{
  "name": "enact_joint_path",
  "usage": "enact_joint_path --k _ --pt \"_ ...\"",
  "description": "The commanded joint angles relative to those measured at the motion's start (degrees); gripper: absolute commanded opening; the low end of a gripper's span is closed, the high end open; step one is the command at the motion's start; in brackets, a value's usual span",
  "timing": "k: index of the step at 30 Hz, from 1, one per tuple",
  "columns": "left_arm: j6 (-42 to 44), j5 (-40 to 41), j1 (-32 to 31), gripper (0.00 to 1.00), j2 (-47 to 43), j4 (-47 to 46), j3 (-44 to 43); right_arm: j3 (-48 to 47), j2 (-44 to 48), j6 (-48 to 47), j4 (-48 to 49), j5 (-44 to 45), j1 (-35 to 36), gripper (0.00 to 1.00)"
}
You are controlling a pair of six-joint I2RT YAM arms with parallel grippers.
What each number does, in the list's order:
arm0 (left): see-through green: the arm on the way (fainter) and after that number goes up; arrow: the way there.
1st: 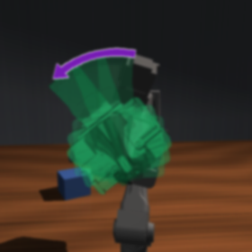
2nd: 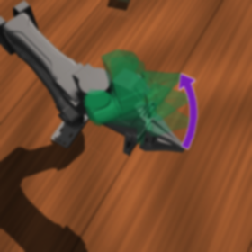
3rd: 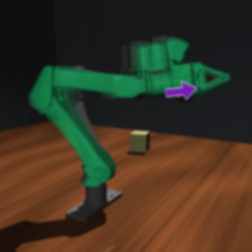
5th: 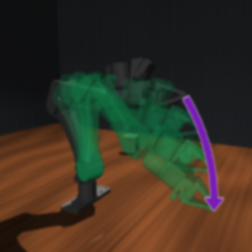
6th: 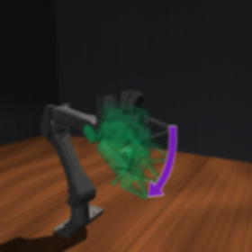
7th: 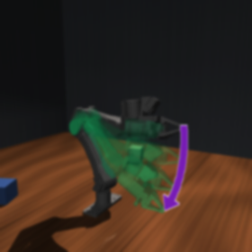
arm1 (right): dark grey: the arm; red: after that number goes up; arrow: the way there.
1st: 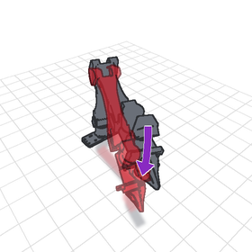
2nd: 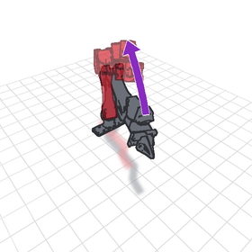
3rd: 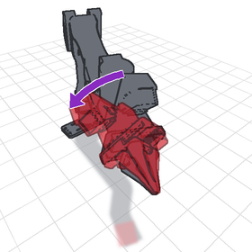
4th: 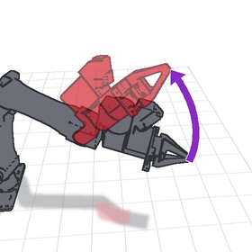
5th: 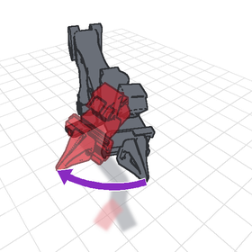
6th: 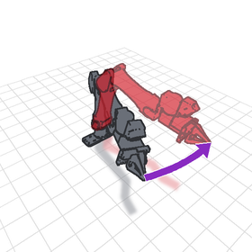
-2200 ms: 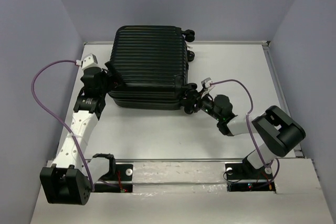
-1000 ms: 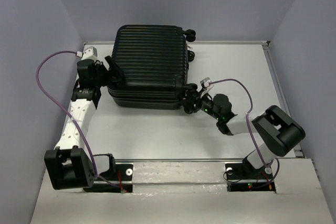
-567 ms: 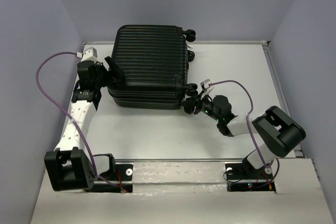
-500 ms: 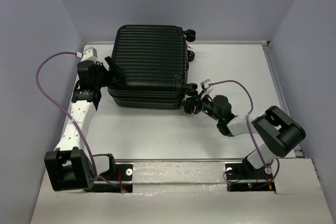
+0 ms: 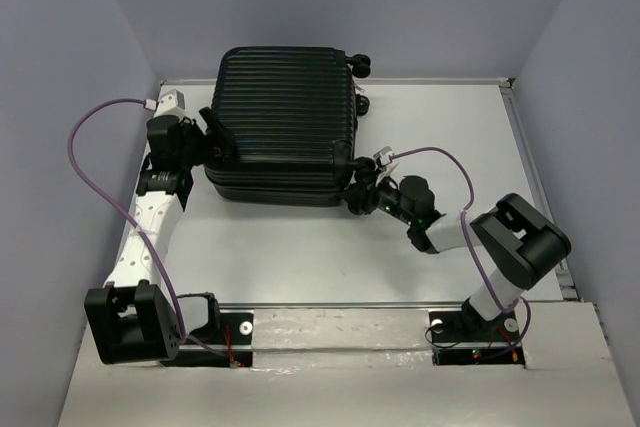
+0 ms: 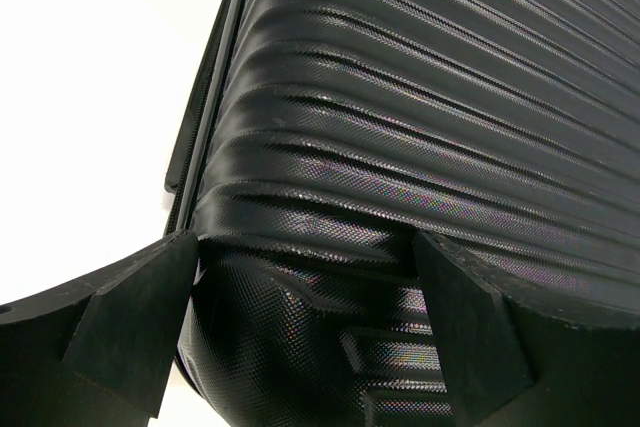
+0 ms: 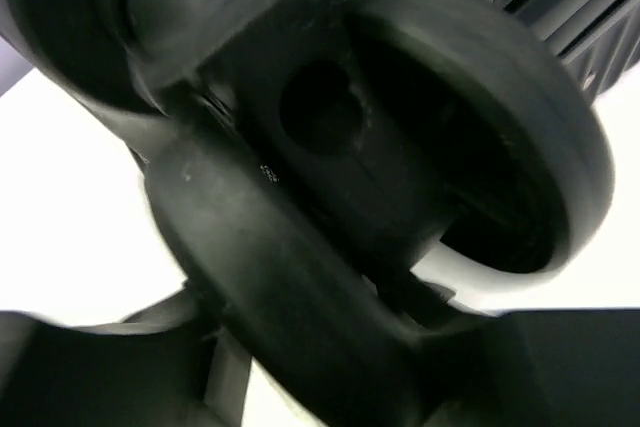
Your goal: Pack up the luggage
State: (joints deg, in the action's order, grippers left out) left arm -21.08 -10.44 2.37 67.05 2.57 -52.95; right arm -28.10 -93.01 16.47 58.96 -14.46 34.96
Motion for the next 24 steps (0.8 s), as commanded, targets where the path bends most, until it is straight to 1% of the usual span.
enact_joint_path --k 1,3,4,5,9,12,14,15,16,17,19,20,22,23,24 --pt "-0.36 -4.50 -0.70 0.99 -0.25 -0.55 1.18 -3.19 -1.65 -1.00 4.58 0.92 0.28 0.33" --pt "-0.54 -5.12 -0.61 0.99 -0.08 -0.90 1.36 -3.19 -1.65 -0.91 5.11 0.66 0.28 0.26" --pt "-0.89 -5.90 -0.70 0.99 0.19 -1.07 1.44 -3.19 -1.47 -0.74 5.37 0.66 0.28 0.10" --pt "-1.15 -6.43 -0.70 0.99 0.45 -1.07 1.53 -3.02 -1.30 -0.39 5.72 0.75 0.28 0.07" --pt "-1.94 -8.98 -0.79 0.99 1.33 -1.69 1.97 -0.65 0.90 1.02 7.49 1.18 0.81 0.07" --pt "-2.65 -9.86 -1.92 0.99 1.16 -2.13 2.50 -0.29 2.74 1.11 3.03 3.28 3.79 0.07" --pt "-3.61 -10.48 -2.28 0.99 1.16 -2.13 2.67 -0.55 2.75 0.93 0.56 7.31 8.62 0.07" --pt "-3.96 -10.92 -4.20 0.99 0.98 -2.82 2.85 -0.99 2.40 0.93 -2.42 8.82 10.55 0.07" --pt "-4.40 -11.09 -5.52 0.99 0.55 -3.79 2.94 -1.95 1.96 0.67 -3.75 10.92 15.00 0.07" --pt "-5.54 -11.10 -6.23 0.99 0.11 -4.67 3.37 -2.48 1.70 0.41 -5.33 14.51 17.05 0.07" --pt "-6.77 -10.66 -7.98 0.99 -1.21 -5.64 4.17 -3.80 0.99 -0.47 -8.94 18.92 21.61 0.07" --pt "-7.39 -9.00 -8.87 0.99 -1.74 -5.82 4.52 -4.16 0.99 -0.56 -11.30 20.59 21.64 0.07" --pt "-7.31 -6.02 -11.24 0.99 -3.58 -5.47 4.43 -3.90 2.48 0.14 -12.03 21.48 21.64 0.07" --pt "-7.13 -2.43 -14.21 0.99 -4.46 -4.25 3.91 -2.85 3.27 0.40 -12.46 22.45 21.64 0.07" --pt "-6.09 -0.13 -15.63 0.99 -6.12 -3.37 3.56 -2.67 3.97 0.41 -13.42 21.85 20.86 0.07"
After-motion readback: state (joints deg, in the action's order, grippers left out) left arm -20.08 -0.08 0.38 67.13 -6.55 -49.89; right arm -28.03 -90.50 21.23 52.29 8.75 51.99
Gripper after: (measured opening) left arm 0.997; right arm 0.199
